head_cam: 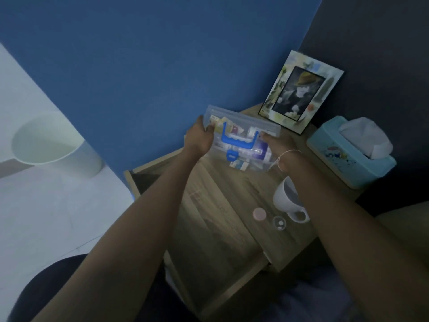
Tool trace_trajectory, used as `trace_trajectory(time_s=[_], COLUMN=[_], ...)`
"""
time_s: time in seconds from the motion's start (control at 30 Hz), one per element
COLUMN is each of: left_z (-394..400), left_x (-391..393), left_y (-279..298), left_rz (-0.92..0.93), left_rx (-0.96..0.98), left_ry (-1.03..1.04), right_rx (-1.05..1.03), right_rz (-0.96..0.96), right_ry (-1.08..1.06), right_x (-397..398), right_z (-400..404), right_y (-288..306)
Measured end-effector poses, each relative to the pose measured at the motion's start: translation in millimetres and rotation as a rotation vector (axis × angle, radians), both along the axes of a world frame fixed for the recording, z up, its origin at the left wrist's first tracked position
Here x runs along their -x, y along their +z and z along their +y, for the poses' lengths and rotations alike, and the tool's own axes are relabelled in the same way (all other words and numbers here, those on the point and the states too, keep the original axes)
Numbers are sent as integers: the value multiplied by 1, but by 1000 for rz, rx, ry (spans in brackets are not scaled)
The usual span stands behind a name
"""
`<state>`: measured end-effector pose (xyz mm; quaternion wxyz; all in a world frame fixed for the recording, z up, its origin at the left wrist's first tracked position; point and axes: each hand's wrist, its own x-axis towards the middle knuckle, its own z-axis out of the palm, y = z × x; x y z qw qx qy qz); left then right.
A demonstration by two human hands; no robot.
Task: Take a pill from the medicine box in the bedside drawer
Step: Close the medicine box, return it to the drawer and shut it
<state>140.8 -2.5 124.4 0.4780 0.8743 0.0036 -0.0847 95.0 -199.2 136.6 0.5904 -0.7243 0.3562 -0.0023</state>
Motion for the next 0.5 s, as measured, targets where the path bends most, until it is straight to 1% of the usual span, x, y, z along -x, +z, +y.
trace_trajectory(time_s=[0.1,0.17,0.23,0.33,0.4,0.5], left_z=[27,52,76,108,123,142], left_x=[7,15,23,40,53,70], left_y=[3,7,11,17,17,7], left_rz=[-30,-39,-53,-76,-51,8], left_rx=[-42,-38,-30,-106,-130,-142], left_ry=[7,19,32,33,16,-10], right_rx=[9,6,-59,-115,-98,-56], right_rz=[3,-68,-125,-142,-165,-140], right_ry=[25,47,67,88,89,130], right_x=[12,30,51,86,106,134], right_z=[17,39,63,98,118,143], right_y=[4,7,8,3,-4,-14])
